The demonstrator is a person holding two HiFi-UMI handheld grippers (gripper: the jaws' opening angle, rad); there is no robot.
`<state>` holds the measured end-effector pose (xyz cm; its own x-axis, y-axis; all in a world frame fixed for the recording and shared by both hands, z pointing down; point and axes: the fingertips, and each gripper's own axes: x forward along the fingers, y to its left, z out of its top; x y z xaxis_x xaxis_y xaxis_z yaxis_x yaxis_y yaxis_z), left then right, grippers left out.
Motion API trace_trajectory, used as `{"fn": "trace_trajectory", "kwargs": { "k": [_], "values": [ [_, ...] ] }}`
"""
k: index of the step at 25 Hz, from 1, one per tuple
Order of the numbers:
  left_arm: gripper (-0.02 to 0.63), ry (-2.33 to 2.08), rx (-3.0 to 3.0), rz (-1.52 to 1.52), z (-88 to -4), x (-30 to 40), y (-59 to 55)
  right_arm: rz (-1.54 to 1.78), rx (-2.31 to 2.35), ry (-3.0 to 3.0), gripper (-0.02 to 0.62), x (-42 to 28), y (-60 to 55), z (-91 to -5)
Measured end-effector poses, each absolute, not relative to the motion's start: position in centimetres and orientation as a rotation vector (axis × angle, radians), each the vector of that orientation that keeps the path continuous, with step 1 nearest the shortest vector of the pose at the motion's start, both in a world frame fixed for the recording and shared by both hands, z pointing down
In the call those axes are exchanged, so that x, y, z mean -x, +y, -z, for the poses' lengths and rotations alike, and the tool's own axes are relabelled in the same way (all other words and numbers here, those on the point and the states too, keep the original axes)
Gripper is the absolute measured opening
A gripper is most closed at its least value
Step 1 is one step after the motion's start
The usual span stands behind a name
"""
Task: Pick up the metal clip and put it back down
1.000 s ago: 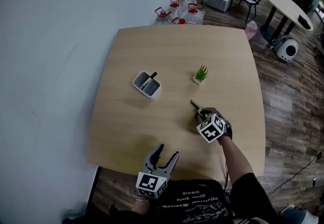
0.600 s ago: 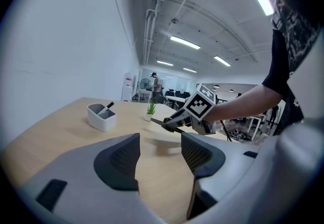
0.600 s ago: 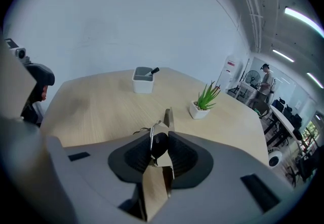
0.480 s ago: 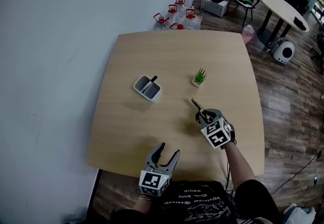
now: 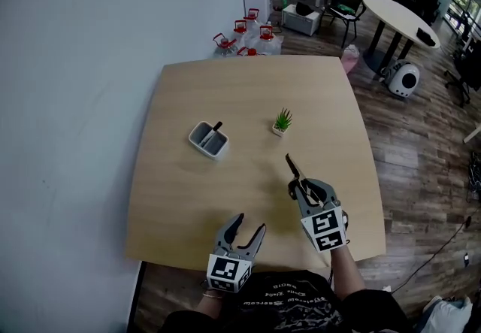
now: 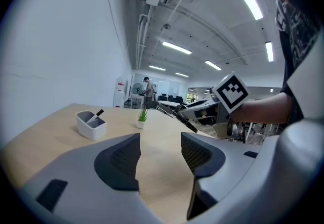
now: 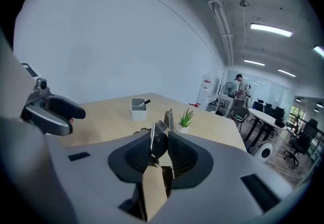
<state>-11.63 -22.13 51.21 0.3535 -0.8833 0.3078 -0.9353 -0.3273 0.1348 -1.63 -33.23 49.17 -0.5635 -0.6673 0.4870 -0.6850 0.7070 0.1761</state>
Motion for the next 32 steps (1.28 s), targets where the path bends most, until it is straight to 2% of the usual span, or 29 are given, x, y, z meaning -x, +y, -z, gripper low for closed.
{"fn": "trace_trajectory", "kwargs": {
  "k": [7,15,26,32],
  "values": [
    [0.252,-1.586,-2.398,-0.257,-51.1,10.8,-22.1,-0.106,-1.217,-2.421,0.094,-1.5,-28.2,-47.0],
    [0.252,-1.512,-2.441,-0.266,-51.6,10.1,-21.5,-0.193,-1.289,-2.402,0.092,-3.4,-23.2,-48.9],
    [0.252,-1.467,-2.464,-0.265,-51.9,9.2,-21.0,-0.204,-1.266,-2.383,0.092,-2.9,-22.0,-49.3],
    [0.252,-1.455,-2.455,-0.266,-52.3,8.7,-20.8,-0.209,-1.317,-2.295,0.092,-5.8,-22.3,-50.3]
  ]
}}
